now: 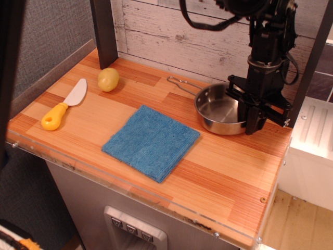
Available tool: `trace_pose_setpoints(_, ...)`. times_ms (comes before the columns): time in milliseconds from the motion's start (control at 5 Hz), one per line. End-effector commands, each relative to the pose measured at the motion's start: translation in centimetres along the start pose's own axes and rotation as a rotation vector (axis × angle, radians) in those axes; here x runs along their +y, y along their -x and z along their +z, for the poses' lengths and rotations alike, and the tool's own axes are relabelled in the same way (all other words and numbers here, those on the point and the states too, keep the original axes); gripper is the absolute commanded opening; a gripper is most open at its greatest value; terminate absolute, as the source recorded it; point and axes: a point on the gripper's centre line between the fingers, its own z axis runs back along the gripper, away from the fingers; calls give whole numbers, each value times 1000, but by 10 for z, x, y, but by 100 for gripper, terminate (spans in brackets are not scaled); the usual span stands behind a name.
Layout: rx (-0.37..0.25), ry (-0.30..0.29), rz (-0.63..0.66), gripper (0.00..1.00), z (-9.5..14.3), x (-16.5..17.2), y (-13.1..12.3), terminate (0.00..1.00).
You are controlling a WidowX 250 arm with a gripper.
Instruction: Move silver pot to upper right corner of table.
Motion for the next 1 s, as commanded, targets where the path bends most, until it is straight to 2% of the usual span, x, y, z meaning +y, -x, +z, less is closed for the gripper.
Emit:
trace_pose_setpoints(0, -19, 15, 4, 100, 3, 11, 7, 0)
trace_pose_setpoints(400, -131, 66, 3, 100, 41, 13, 6, 0)
trace_pose_setpoints(600, -187, 125, 36, 100, 65, 25, 3, 0)
trace_pose_setpoints(800, -249, 117, 53, 100, 101, 33, 14, 0)
